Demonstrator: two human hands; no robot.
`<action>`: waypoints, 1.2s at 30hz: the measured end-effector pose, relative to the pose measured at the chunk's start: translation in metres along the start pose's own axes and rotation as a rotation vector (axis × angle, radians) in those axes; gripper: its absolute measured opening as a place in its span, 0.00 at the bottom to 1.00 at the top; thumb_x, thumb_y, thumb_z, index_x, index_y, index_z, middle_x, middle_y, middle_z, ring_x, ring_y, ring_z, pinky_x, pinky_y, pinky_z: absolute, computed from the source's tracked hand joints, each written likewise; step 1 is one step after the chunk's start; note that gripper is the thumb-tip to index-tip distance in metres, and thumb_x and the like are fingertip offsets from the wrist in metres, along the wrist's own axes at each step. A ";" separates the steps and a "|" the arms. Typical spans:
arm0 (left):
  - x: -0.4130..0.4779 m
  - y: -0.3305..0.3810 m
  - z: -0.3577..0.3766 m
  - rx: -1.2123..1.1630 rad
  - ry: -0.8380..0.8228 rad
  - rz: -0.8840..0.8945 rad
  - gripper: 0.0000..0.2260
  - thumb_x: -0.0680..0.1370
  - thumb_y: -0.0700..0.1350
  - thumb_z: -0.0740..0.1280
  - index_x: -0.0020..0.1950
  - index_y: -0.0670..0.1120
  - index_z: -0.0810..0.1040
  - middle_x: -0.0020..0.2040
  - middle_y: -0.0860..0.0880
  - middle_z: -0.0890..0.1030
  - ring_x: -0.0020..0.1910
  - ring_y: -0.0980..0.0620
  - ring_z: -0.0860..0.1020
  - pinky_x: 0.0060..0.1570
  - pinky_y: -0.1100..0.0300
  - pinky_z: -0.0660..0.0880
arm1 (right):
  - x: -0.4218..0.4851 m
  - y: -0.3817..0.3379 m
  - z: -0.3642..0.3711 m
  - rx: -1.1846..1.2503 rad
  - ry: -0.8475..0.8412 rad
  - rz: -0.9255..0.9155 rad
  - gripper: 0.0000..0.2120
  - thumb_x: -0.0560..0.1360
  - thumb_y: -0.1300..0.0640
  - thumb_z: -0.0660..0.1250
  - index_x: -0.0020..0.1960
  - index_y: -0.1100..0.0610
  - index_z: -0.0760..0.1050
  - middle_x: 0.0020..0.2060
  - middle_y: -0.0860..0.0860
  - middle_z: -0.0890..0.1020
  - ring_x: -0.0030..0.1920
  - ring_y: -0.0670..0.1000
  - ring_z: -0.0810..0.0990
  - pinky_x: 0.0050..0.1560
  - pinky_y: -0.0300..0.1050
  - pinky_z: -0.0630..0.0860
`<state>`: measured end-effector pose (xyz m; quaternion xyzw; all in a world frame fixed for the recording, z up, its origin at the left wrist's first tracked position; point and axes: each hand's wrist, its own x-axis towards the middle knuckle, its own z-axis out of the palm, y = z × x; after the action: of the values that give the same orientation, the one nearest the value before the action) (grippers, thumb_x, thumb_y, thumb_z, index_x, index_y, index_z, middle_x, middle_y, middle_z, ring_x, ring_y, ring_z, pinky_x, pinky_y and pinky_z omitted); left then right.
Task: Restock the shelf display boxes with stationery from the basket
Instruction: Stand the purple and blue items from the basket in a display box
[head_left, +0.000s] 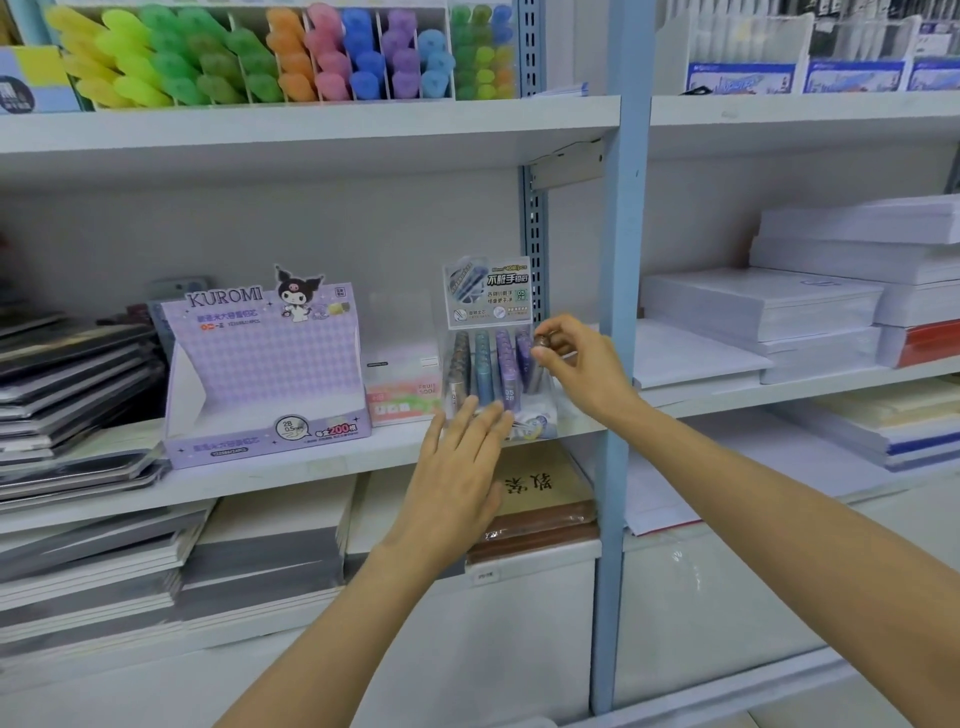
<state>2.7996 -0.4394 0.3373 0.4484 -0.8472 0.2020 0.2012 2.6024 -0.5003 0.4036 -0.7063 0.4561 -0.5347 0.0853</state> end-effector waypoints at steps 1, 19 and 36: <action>0.000 -0.001 0.000 -0.001 0.005 0.002 0.30 0.79 0.47 0.61 0.79 0.47 0.53 0.79 0.49 0.56 0.79 0.47 0.49 0.77 0.46 0.46 | 0.002 0.001 -0.001 -0.029 -0.024 -0.017 0.07 0.77 0.60 0.68 0.54 0.60 0.77 0.42 0.53 0.82 0.44 0.54 0.80 0.46 0.40 0.75; 0.007 0.006 0.005 0.088 0.035 -0.013 0.32 0.78 0.49 0.62 0.79 0.47 0.54 0.78 0.49 0.58 0.76 0.46 0.57 0.74 0.47 0.52 | 0.006 0.015 -0.004 -0.304 -0.116 0.044 0.13 0.77 0.55 0.68 0.61 0.53 0.79 0.54 0.55 0.73 0.54 0.52 0.73 0.56 0.43 0.69; 0.038 -0.060 -0.012 -0.075 0.195 -0.392 0.29 0.80 0.48 0.61 0.78 0.42 0.55 0.79 0.43 0.55 0.79 0.44 0.48 0.76 0.46 0.44 | -0.028 0.017 0.025 -0.164 -0.200 0.027 0.12 0.70 0.53 0.75 0.47 0.51 0.72 0.56 0.46 0.72 0.60 0.47 0.71 0.56 0.40 0.66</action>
<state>2.8329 -0.4898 0.3768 0.5750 -0.7273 0.1699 0.3340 2.6137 -0.4990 0.3642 -0.7544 0.4971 -0.4213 0.0794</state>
